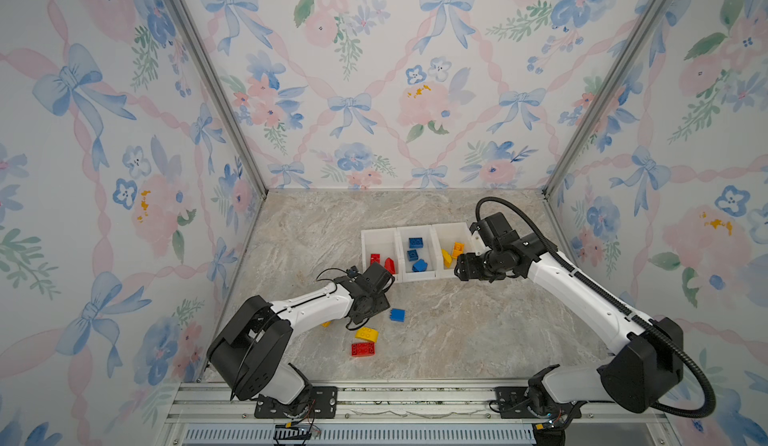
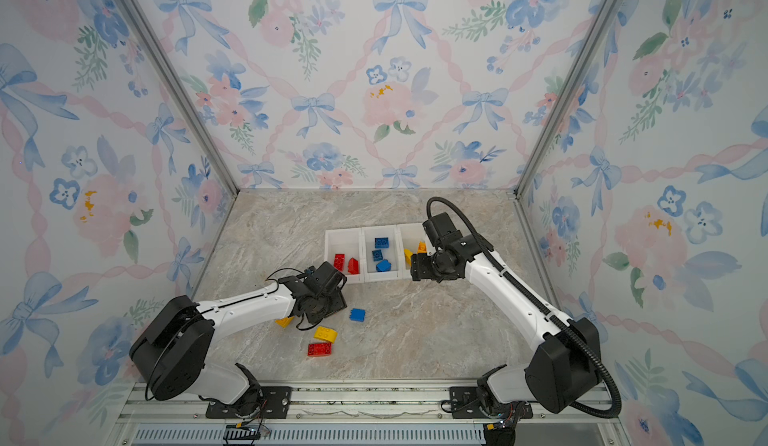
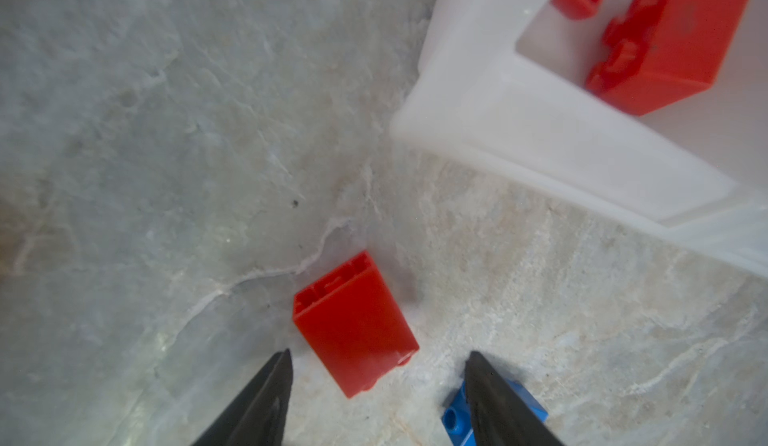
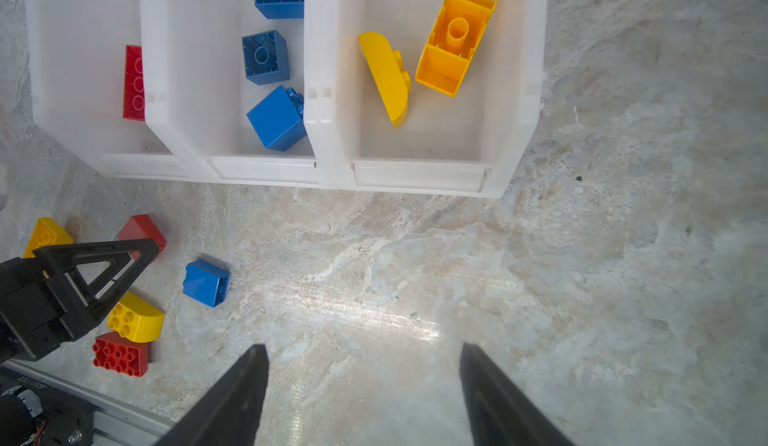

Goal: Sort the legos into containers by color
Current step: 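Lower the left gripper onto a red tall brick and close while the right withdraws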

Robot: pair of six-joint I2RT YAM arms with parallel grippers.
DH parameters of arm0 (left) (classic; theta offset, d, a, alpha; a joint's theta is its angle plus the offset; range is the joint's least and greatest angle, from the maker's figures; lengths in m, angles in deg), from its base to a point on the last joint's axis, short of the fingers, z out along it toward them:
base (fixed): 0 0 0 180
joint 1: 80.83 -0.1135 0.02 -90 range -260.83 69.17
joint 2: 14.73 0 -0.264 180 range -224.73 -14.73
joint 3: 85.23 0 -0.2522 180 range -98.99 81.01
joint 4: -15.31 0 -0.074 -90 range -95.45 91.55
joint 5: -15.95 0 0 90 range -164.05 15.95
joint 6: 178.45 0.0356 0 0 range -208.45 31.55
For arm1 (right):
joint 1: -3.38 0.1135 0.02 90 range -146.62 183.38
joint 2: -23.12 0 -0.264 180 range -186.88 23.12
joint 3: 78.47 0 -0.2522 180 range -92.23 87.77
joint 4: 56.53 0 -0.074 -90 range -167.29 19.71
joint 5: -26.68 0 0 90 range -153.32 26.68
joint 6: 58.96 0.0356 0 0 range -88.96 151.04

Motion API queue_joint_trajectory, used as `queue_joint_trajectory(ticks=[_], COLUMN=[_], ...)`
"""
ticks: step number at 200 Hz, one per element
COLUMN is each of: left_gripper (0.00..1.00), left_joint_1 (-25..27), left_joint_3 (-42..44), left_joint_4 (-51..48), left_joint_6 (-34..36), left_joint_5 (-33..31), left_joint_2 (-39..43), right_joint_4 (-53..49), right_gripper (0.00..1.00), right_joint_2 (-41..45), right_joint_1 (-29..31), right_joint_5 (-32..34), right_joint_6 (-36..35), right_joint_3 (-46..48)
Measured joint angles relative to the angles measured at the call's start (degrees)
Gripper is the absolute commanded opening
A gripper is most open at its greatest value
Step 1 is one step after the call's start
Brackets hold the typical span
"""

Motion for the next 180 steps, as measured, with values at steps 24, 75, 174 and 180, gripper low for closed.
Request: queue_joint_trajectory(ticks=[24,75,174,180], left_gripper=[0.65,0.62,0.41,0.40], left_joint_1=[0.09,0.22,0.31,0.31], left_joint_3=[-0.59,-1.42,-2.97,-3.02], left_joint_4=[0.07,0.02,-0.37,-0.39], left_joint_6=[-0.83,-2.67,-4.26,-4.24], left_joint_5=[-0.07,-0.94,-2.86,-2.99], left_joint_2=[-1.44,-3.04,-5.20,-5.31], right_joint_4=[-0.02,-0.04,-0.02,-0.02], right_gripper=[0.76,0.76,0.76,0.76], right_joint_2=[0.33,0.39,0.39,0.39], right_joint_1=[-0.90,-2.95,-6.08,-6.34], right_joint_5=[-0.57,-1.92,-4.70,-4.85], right_joint_6=[-0.55,-1.95,-3.74,-3.87], right_joint_3=[0.61,0.98,1.46,1.46])
